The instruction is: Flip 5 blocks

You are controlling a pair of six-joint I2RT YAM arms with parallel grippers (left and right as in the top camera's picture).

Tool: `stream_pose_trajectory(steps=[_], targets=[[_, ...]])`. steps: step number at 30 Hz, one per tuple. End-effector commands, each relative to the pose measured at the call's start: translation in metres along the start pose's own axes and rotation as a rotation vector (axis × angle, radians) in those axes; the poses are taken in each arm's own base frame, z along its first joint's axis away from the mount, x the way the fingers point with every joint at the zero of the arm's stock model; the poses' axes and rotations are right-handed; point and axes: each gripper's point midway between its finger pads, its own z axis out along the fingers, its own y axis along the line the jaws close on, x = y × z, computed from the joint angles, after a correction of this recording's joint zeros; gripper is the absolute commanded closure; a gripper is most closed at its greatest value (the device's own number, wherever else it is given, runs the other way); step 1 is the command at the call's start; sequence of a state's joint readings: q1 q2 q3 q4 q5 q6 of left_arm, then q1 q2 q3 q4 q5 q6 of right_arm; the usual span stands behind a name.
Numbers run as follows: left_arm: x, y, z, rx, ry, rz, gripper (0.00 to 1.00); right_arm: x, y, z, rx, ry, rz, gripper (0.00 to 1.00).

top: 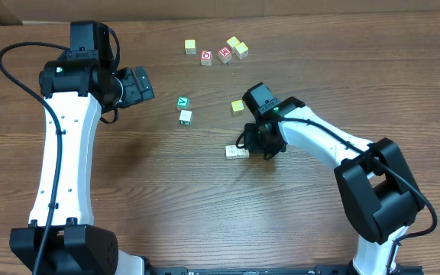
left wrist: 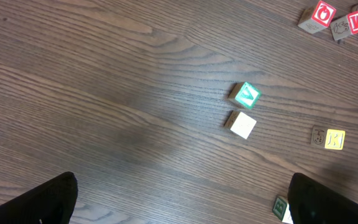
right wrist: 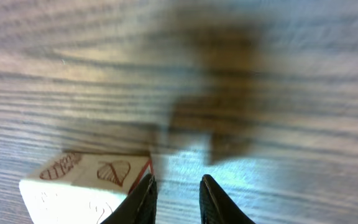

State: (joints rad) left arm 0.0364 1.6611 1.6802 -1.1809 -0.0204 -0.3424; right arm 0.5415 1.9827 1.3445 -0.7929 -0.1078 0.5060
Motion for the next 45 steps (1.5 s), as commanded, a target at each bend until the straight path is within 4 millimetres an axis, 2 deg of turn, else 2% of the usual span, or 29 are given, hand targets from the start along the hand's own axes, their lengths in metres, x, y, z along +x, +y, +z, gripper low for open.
stream_pose_trajectory(steps=[1,6,8,10,15,27,33,45], targets=[[-0.007,-0.002,-0.004,-0.003,-0.025,-0.017,0.00,-0.034,0.011,-0.028,-0.058,-0.112,-0.032,0.75],[-0.007,-0.002,-0.004,-0.003,-0.025,-0.017,0.00,-0.062,0.022,-0.035,-0.108,-0.220,-0.111,0.74],[-0.007,-0.002,-0.004,-0.003,-0.024,-0.018,0.00,-0.069,0.028,-0.037,-0.124,-0.255,-0.141,0.67],[-0.007,-0.002,-0.004,-0.003,-0.024,-0.018,0.00,-0.076,0.033,-0.039,-0.134,-0.291,-0.162,0.52],[-0.007,-0.002,-0.004,-0.003,-0.025,-0.017,0.00,-0.091,0.037,-0.040,-0.107,-0.371,-0.214,0.44],[-0.007,-0.002,-0.004,-0.003,-0.024,-0.017,0.00,-0.112,0.043,0.001,-0.121,-0.424,-0.241,0.44],[-0.007,-0.002,-0.004,-0.003,-0.025,-0.018,0.00,-0.122,0.049,-0.003,-0.143,-0.469,-0.245,0.44],[-0.007,-0.002,-0.004,-0.003,-0.025,-0.017,0.00,-0.119,0.053,-0.002,-0.129,-0.472,-0.295,0.48]])
